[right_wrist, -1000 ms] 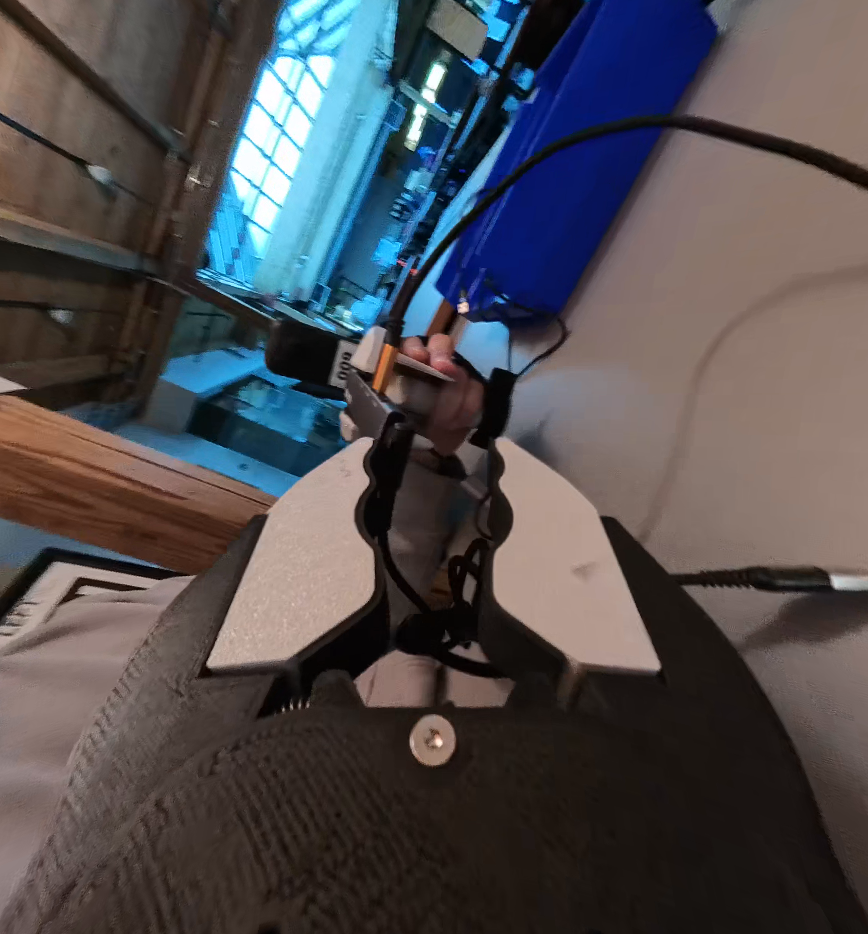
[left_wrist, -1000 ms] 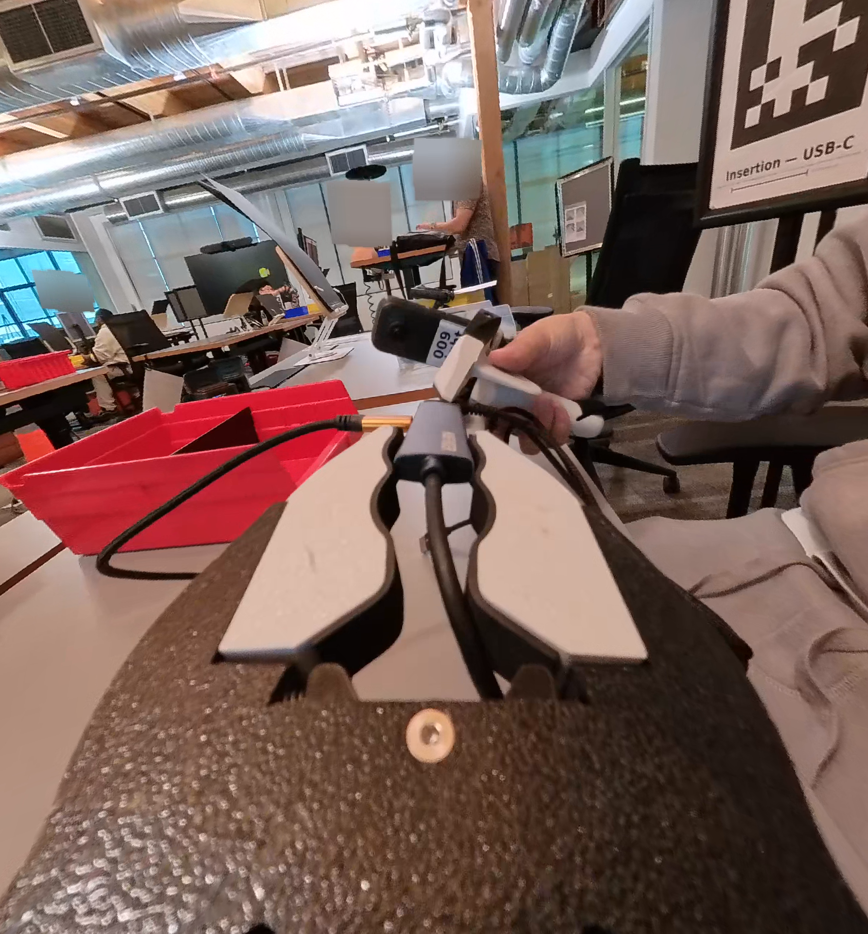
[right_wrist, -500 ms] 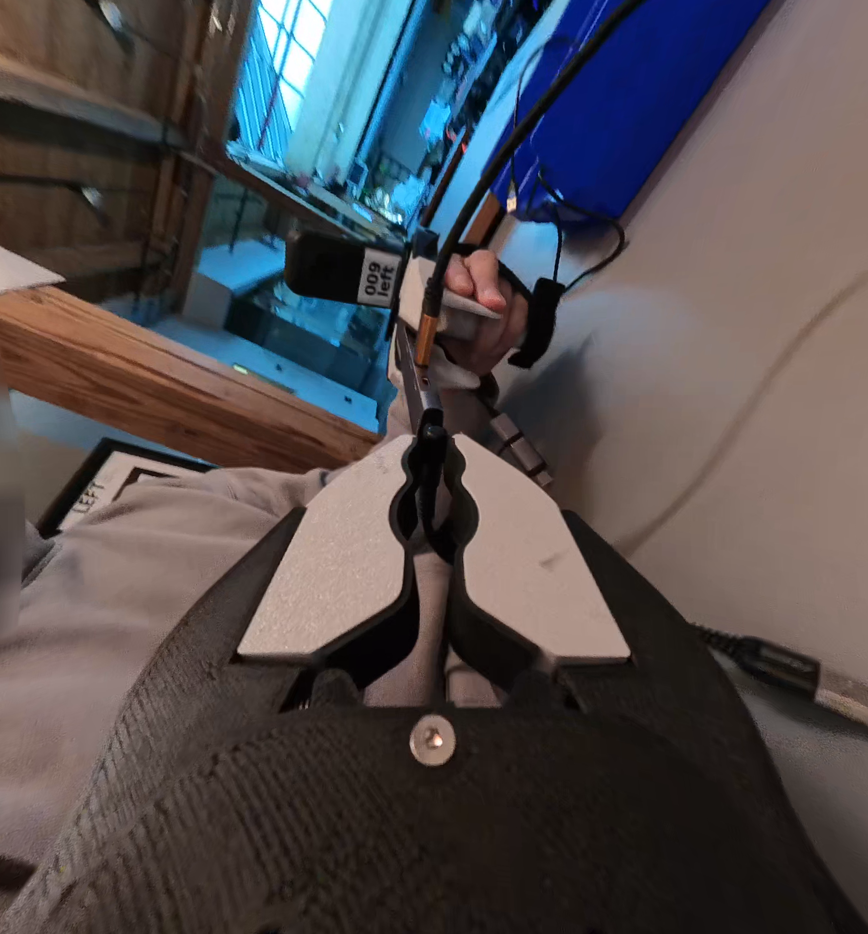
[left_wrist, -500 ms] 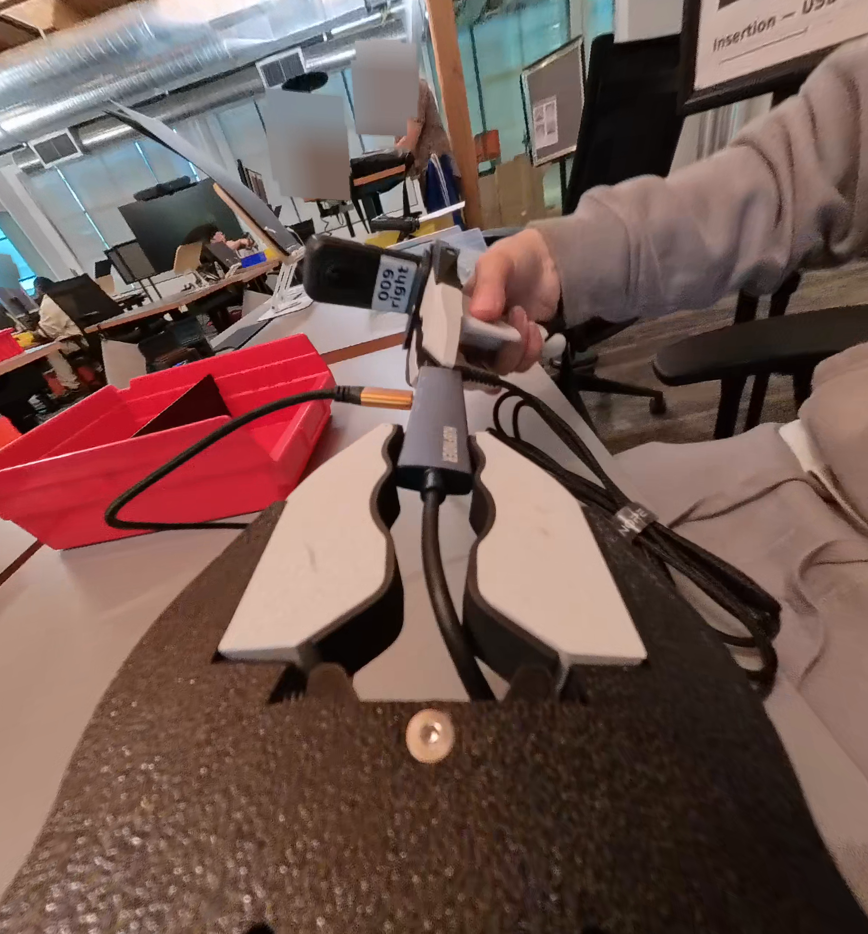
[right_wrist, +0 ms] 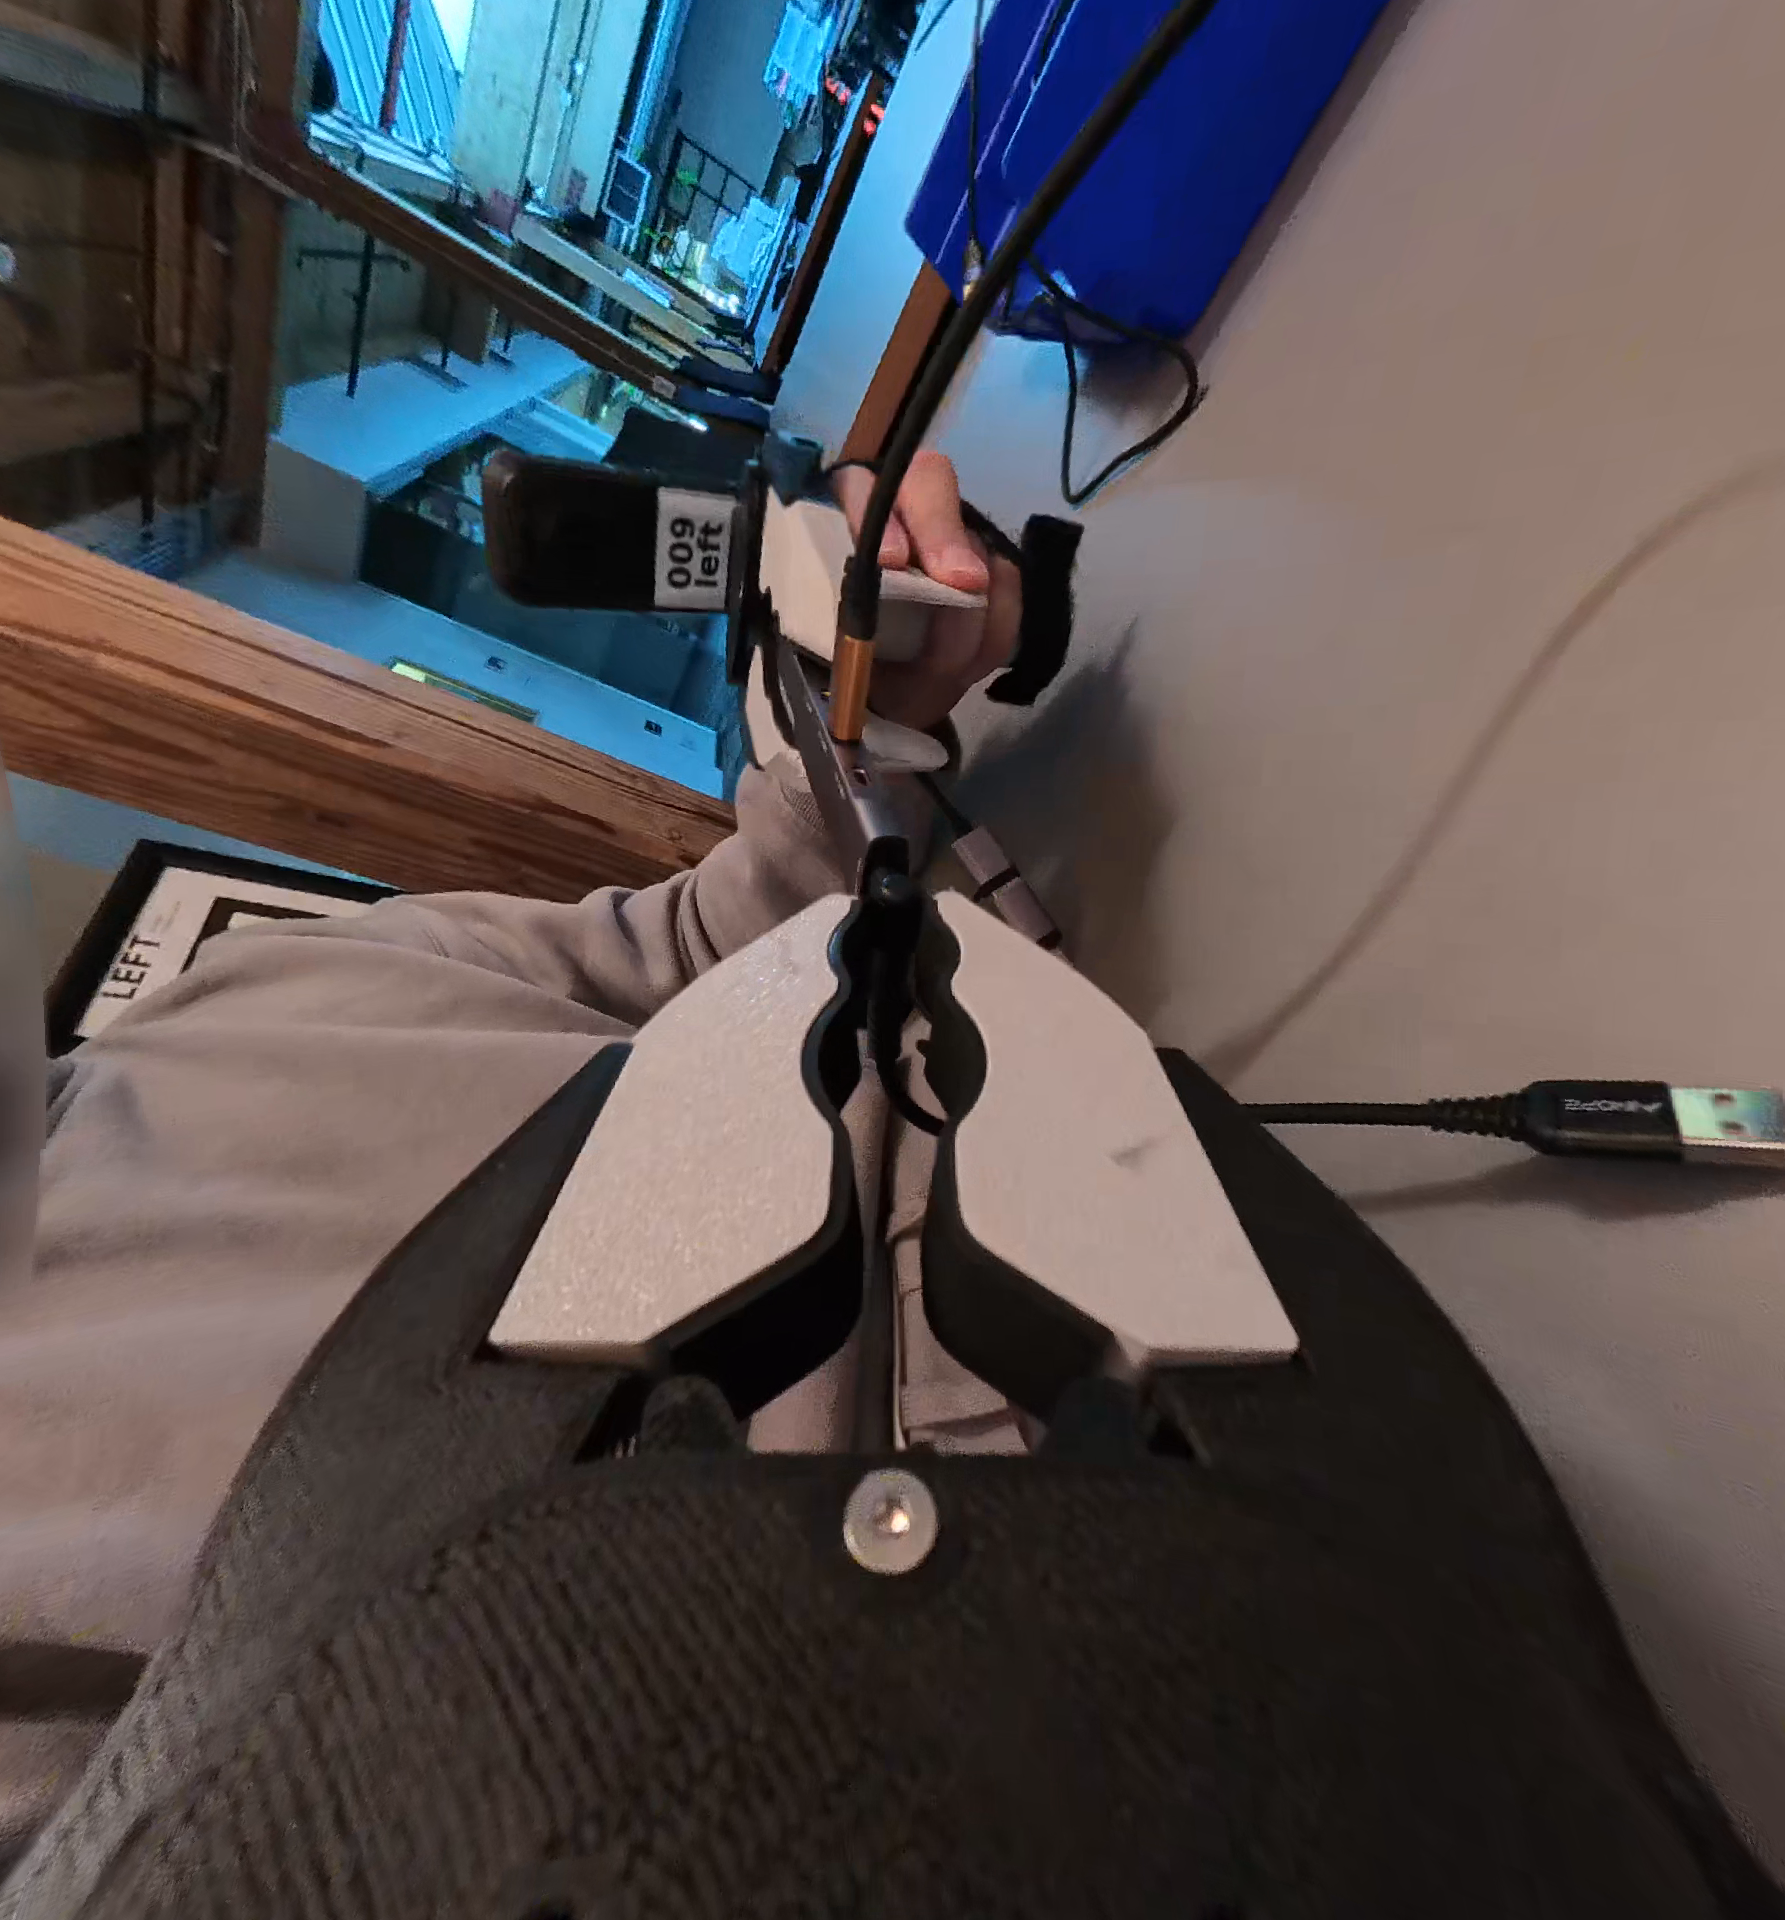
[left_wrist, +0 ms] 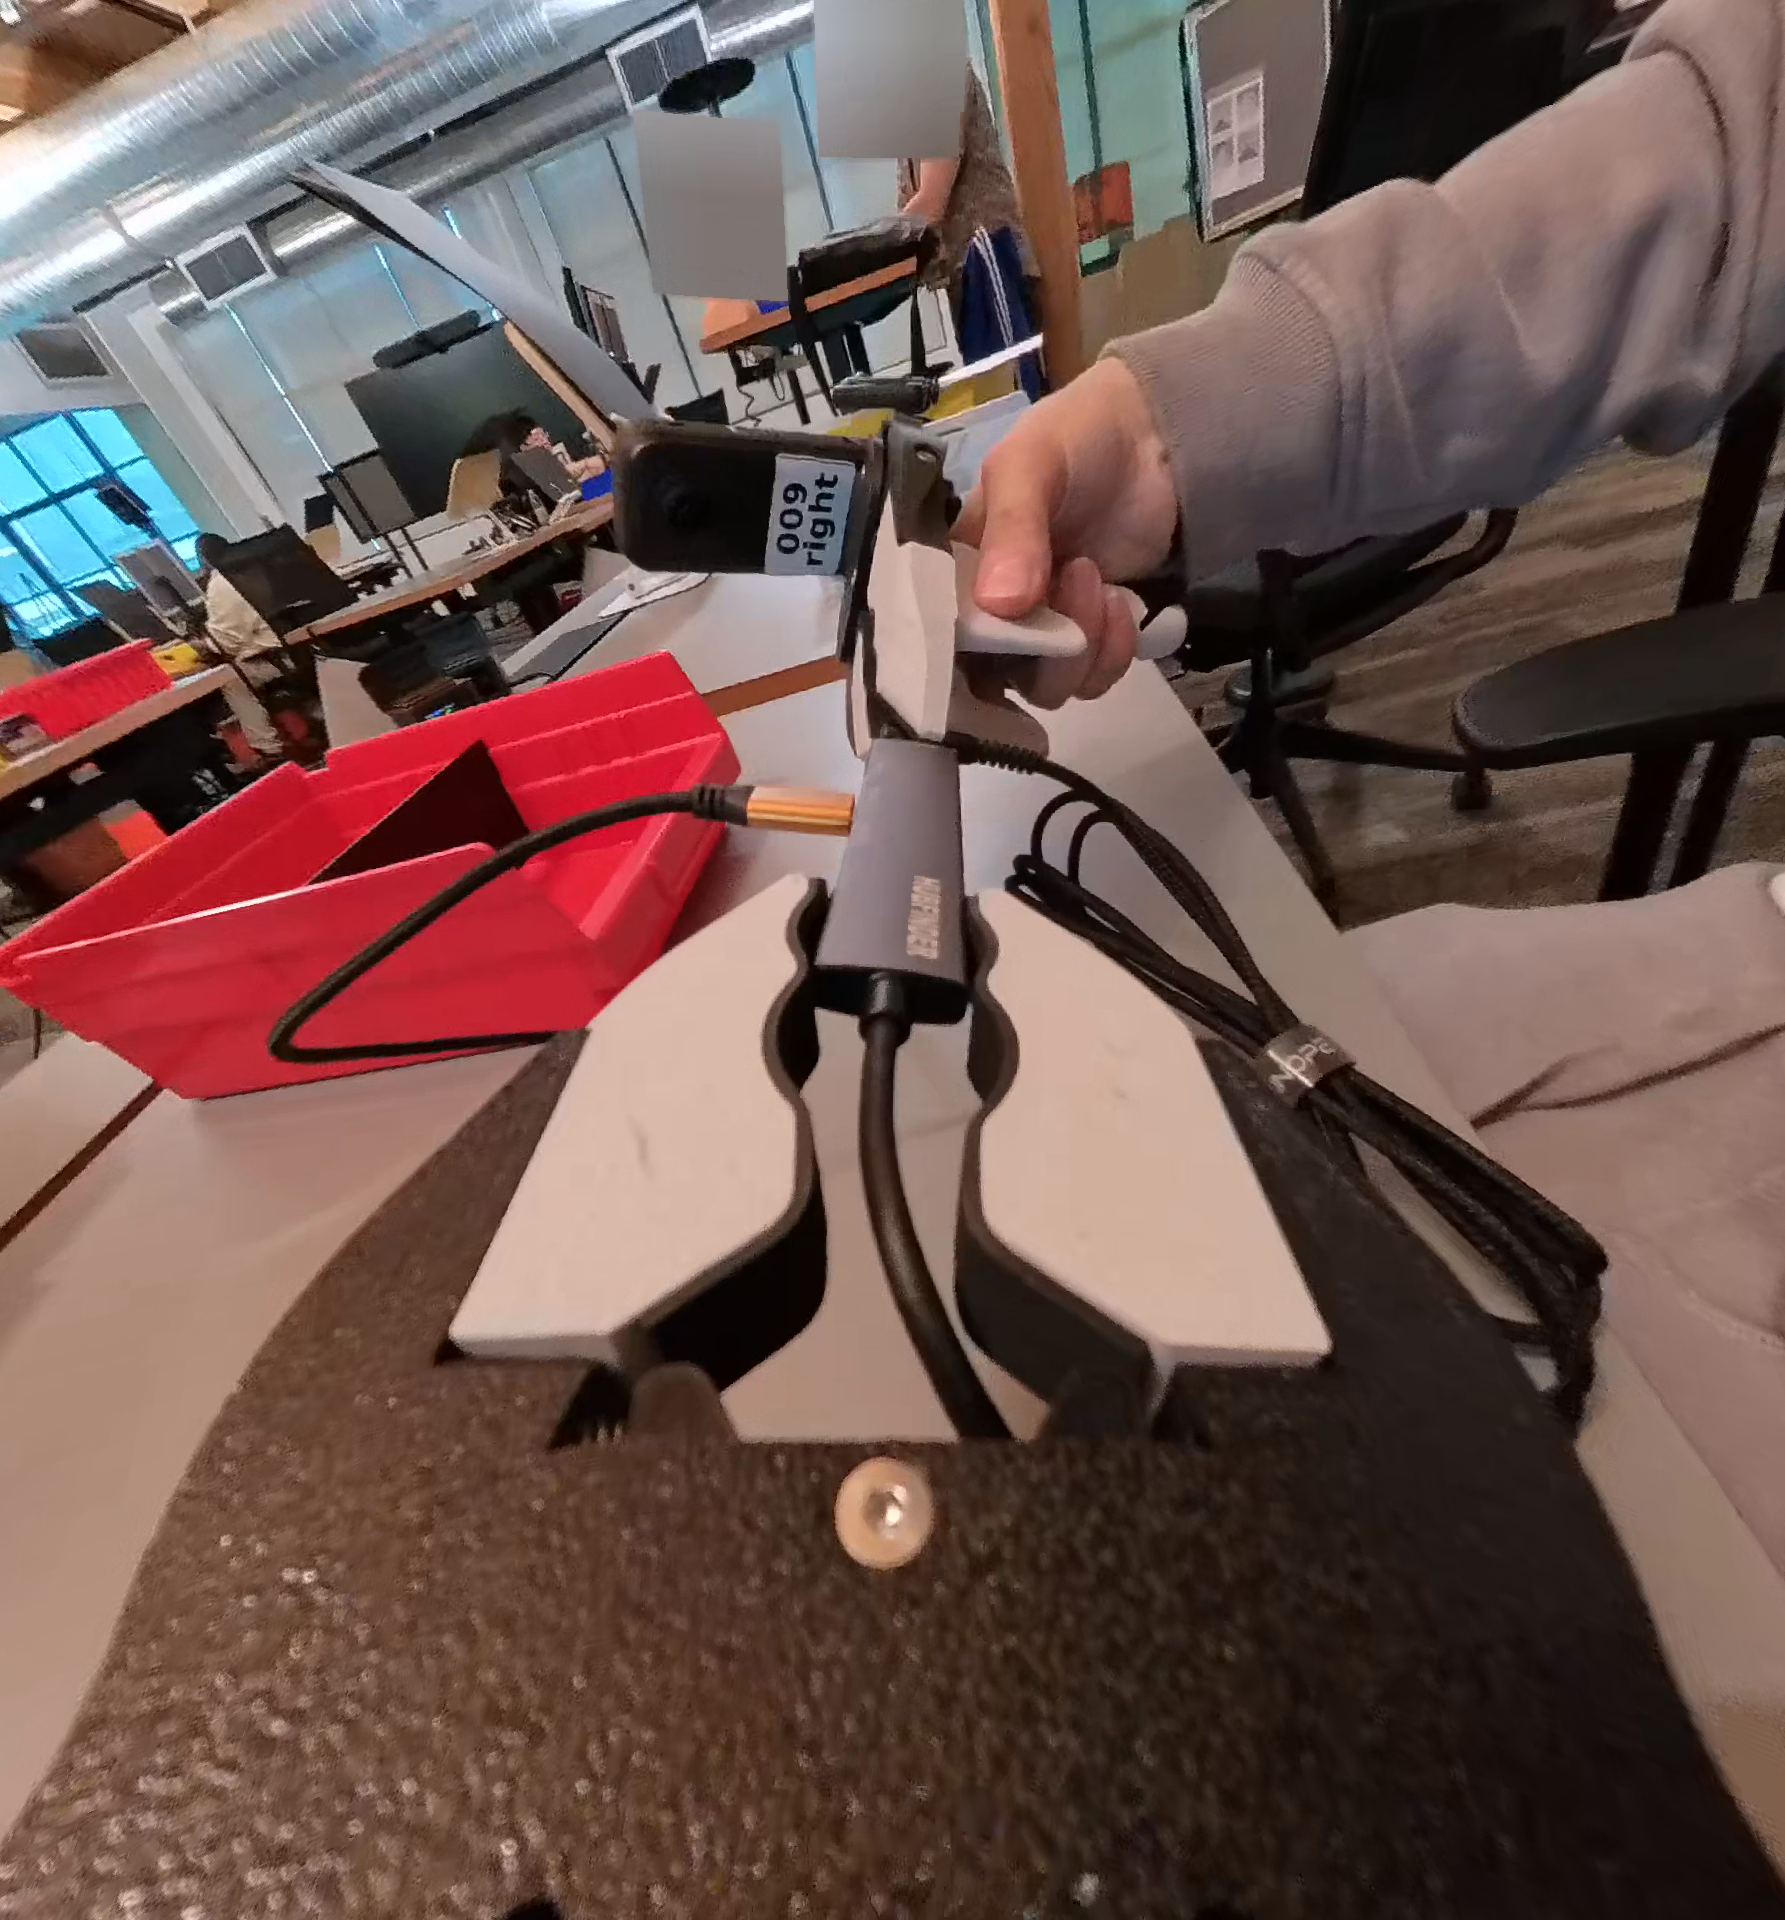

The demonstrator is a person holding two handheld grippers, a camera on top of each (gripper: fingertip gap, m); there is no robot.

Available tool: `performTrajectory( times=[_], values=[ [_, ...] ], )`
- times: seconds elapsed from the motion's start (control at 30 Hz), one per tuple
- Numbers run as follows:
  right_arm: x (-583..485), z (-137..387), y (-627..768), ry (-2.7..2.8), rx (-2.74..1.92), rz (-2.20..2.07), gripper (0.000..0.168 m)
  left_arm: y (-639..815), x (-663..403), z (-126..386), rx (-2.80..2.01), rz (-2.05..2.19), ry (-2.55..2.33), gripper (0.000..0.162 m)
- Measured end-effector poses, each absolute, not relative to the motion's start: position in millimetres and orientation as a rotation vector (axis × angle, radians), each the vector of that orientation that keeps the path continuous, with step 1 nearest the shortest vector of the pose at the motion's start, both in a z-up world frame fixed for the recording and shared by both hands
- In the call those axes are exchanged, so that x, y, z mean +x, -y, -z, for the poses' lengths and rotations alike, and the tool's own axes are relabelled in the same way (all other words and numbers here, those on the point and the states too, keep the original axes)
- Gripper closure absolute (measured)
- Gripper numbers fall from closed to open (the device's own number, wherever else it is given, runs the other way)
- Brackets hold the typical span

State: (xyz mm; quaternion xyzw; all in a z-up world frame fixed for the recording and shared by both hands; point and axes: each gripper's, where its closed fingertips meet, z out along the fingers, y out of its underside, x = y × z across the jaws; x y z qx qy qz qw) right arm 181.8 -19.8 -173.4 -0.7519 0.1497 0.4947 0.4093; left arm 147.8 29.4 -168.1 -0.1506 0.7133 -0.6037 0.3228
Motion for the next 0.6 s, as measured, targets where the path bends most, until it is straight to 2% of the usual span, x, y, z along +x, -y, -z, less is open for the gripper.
performTrajectory(
  times=[0.33,0.53,0.6],
  values=[
    [179.3,176.1,16.8,-0.396,-1.863,-1.304,0.160,-33.5,149.1,168.8,-0.405,1.556,-1.804,0.134],
    [183.1,174.9,15.4,-0.390,-1.874,-1.298,0.160,-31.4,144.5,176.4,-0.416,1.503,-1.876,0.124],
    [181.4,174.5,14.5,-0.372,-1.877,-1.320,0.160,-30.4,143.2,174.3,-0.404,1.503,-1.861,0.113]
  ],
)
